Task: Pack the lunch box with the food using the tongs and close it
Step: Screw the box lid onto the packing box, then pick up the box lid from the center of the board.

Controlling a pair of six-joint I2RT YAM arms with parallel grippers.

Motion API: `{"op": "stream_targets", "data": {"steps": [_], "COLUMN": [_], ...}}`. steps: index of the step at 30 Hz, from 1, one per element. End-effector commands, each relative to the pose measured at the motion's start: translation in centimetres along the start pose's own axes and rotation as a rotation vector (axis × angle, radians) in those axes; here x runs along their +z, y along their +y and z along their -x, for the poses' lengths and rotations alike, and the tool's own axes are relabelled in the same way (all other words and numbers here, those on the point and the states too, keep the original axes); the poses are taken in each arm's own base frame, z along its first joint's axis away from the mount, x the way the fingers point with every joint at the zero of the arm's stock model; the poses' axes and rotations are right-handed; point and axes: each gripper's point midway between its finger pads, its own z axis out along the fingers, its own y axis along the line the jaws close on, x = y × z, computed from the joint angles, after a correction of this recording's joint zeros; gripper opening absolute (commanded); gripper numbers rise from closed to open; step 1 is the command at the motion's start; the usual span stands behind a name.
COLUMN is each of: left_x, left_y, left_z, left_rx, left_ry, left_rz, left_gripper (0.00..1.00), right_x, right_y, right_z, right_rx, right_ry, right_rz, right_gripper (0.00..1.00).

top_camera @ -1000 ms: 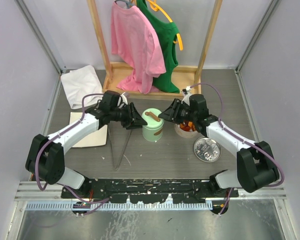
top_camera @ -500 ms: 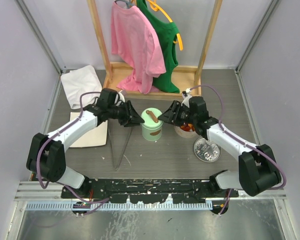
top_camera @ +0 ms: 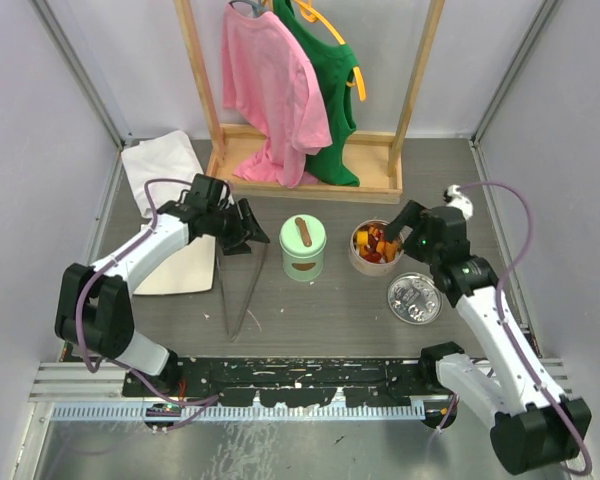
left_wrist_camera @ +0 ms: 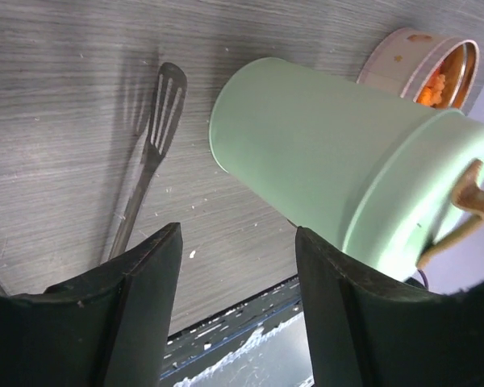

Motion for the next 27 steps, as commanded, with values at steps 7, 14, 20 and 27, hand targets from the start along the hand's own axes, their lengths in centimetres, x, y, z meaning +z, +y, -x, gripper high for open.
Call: {"op": "stream_targets", "data": {"steps": [7,14,20,27], "left_x": [-6.9,-9.8,-10.4,-10.1], "left_y": [-5.2,-6.2,-6.0,-6.0], "left_z": [0.1,-1.0,-1.5,-1.7], "left_rx": [0.109,0.129,0.15,0.153], "left_ry": [-0.136,-0.181,-0.182,-0.174], "left_rz": [-0.2,-0.271,-0.272,-0.278], "left_gripper": [0.64,0.65,0.66,0.67], "right_x": [-3.5,-2.5,-1.2,-0.6], "right_y": [-15.0,-20.1,-21.4,-21.1], "right_z": [-0.6,-4.2,-6.5,-7.8], "right_rx": [0.128,0.337,0.375,0.375], "right_ry": [-0.128,0.009,0.09,0.155], "right_rz": [-0.606,-0.736,-0.738,-0.707], "right_gripper": [0.98,0.84,0.82,0.83]}}
